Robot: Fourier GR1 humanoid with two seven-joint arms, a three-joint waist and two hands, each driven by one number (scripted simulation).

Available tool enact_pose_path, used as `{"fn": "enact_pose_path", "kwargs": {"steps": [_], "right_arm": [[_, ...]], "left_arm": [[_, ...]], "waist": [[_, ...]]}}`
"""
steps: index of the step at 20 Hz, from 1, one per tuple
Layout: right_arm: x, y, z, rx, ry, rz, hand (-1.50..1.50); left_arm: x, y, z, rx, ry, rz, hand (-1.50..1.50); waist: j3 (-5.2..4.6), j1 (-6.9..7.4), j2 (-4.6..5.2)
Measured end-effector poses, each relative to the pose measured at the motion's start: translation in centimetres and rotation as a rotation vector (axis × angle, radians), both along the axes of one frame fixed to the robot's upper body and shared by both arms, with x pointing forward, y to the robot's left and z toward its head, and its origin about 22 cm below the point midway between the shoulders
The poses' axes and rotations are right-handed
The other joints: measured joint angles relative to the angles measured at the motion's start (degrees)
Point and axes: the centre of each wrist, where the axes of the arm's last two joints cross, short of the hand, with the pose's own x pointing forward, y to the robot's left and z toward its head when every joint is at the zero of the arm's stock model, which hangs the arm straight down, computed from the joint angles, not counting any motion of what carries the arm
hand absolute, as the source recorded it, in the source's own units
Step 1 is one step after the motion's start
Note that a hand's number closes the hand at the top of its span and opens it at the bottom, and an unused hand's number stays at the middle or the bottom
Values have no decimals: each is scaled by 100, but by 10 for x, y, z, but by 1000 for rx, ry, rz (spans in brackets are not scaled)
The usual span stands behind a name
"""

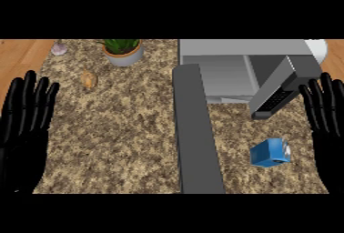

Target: Pick up the milk, place it into the microwave and close the microwave

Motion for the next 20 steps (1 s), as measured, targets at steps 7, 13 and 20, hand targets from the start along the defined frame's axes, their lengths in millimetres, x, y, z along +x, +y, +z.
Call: {"fn": "enact_pose_path", "kwargs": {"steps": [7,13,20], "right_arm": [[-23,3,22,0,-34,101,-150],[-53,2,29,-17,20,169,-150],[-75,-5,25,-43,44,124,-150]], "left_arm": [[11,12,-11,-5,24,50,-150],[-1,29,-23,-52,106,89,-150],[-28,48,-22,-64,119,90,-150]], "waist": [[55,62,148],[65,84,170],[67,95,174]]}}
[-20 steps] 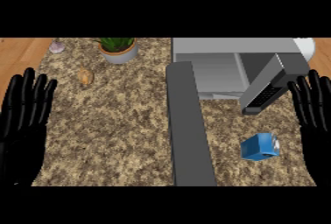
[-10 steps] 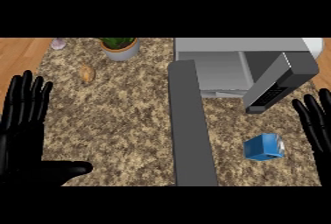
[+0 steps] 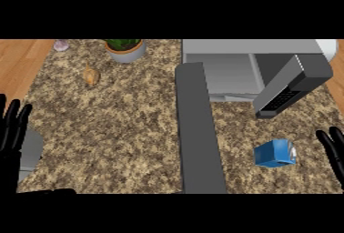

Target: Pick up the milk, place it into the microwave and close the microwave

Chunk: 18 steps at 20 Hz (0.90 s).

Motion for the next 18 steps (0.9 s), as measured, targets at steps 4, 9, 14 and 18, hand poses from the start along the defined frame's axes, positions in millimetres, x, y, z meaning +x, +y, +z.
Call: {"fn": "enact_pose_path", "kwargs": {"steps": [4,9,14,18], "right_arm": [[-3,-1,-8,-21,32,-48,-150],[-2,-5,-25,-27,70,-80,-150],[3,-16,-46,-27,104,-88,-150],[15,-22,-71,-22,130,-124,-150]], "left_arm": [[-20,12,0,3,4,-1,-150],[-37,21,6,3,7,-6,-150],[-48,27,9,-2,6,-8,-150],[-54,33,10,-6,9,-3,-150]], "waist": [[1,13,0],[2,15,1],[2,17,3],[3,26,6]]}}
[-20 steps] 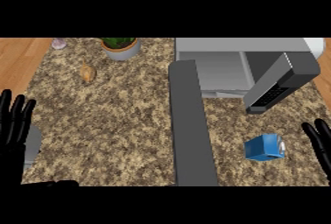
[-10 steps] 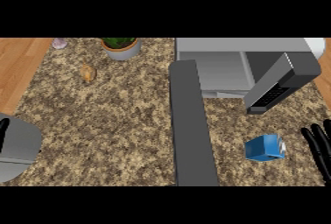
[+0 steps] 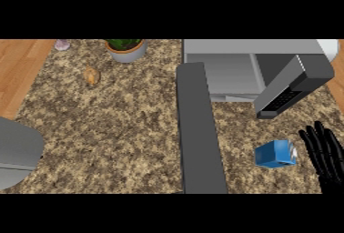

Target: Pick up the milk, place it into the microwave and close the microwave

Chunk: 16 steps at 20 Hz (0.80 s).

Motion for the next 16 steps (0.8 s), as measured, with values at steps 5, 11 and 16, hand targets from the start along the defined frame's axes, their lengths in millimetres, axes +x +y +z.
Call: {"fn": "enact_pose_path", "kwargs": {"steps": [5,11,16], "right_arm": [[13,-14,-21,-2,34,-49,-150],[17,-37,-61,-13,64,-119,-150],[17,-59,-92,-24,91,-141,-150]], "left_arm": [[-13,8,0,6,3,-2,-150],[-13,13,0,11,5,-7,-150],[-22,14,0,5,1,-2,-150]], "waist": [[-1,11,1],[0,3,3],[1,8,3]]}}
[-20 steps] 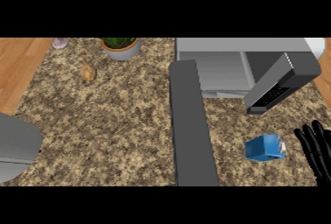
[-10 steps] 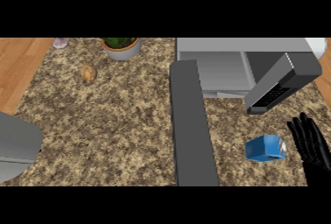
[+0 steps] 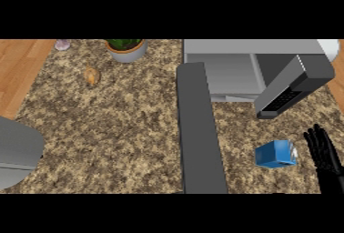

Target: Pick up the milk, place it into the microwave and close the microwave

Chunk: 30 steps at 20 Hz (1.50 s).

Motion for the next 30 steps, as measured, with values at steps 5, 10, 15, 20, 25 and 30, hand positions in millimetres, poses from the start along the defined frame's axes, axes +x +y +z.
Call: {"fn": "enact_pose_path", "kwargs": {"steps": [5,10,15,20,25,30], "right_arm": [[7,-15,-27,10,21,4,-150],[16,-22,-48,11,29,23,-150],[21,-22,-73,-3,30,28,-150],[26,-28,-91,-28,35,8,-150],[37,-30,-109,-49,27,13,-150],[44,-34,-121,-34,32,36,150]], "left_arm": [[-2,3,-5,-4,2,-3,-150],[-4,1,-4,1,-3,-5,-150],[-9,8,-2,-1,-1,-9,-150],[-13,12,0,1,1,-8,-150],[-17,8,0,0,3,-12,-150],[-15,10,-1,-2,4,-10,-150]], "waist": [[0,4,1],[0,4,1],[0,12,1],[0,15,2],[1,28,5],[3,30,9]]}}
